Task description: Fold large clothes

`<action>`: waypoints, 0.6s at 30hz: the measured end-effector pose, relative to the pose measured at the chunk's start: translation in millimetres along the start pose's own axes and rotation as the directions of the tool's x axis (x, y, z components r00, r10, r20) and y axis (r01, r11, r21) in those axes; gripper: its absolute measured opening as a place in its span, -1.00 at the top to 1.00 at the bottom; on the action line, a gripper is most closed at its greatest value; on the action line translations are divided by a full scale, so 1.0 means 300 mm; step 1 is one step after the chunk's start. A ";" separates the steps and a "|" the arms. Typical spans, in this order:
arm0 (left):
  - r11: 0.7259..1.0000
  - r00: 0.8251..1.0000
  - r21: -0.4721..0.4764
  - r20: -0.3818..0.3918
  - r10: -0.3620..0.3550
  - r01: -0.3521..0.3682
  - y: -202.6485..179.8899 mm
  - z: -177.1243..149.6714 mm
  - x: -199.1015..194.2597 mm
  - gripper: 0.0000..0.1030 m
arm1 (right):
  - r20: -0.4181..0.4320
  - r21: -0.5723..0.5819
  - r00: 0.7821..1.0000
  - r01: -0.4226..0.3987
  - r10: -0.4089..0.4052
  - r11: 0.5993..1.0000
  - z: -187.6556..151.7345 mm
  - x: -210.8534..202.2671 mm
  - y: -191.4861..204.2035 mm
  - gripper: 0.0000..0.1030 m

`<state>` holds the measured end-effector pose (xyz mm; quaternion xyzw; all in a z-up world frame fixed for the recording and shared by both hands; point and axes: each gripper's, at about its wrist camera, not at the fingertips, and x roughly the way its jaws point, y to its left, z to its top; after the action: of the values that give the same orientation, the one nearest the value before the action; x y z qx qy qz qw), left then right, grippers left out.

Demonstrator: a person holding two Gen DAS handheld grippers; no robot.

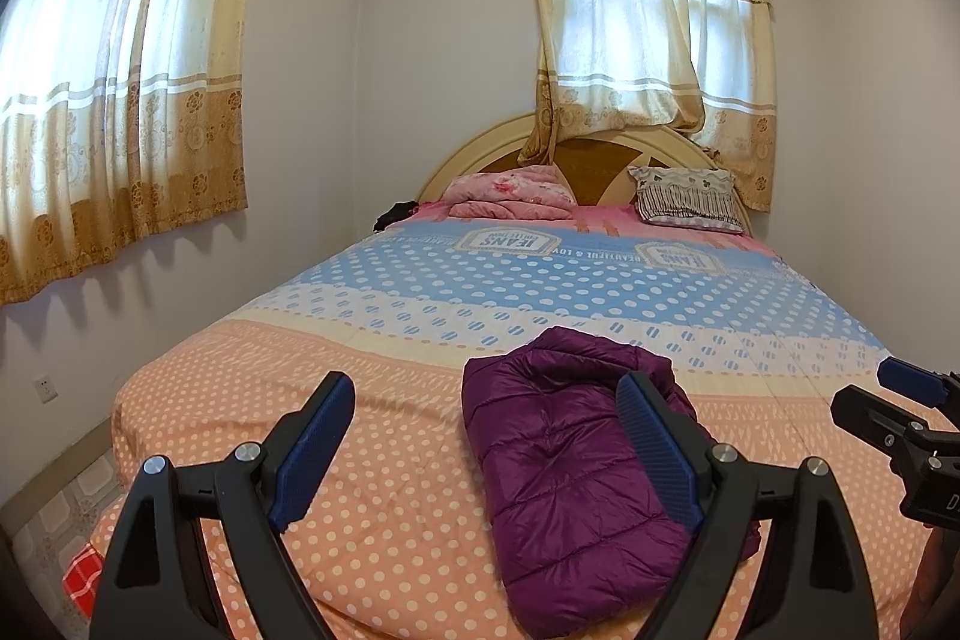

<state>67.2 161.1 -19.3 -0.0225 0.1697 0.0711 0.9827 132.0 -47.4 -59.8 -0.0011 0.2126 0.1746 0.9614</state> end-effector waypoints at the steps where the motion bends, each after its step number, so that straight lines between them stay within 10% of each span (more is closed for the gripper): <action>1: 1.000 1.000 0.001 -0.001 0.001 -0.001 -0.002 0.001 0.000 -0.74 | 0.001 0.000 1.000 0.001 -0.001 1.000 0.000 -0.001 0.001 -0.72; 18: 1.000 1.000 0.004 -0.009 0.009 -0.009 -0.014 -0.015 0.004 -0.74 | -0.005 0.006 1.000 -0.005 0.006 1.000 -0.012 -0.002 0.002 -0.73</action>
<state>67.4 156.9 -23.8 -0.0200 0.1742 0.0750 0.9817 129.8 -47.5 -62.6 0.0019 0.2156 0.1766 0.9604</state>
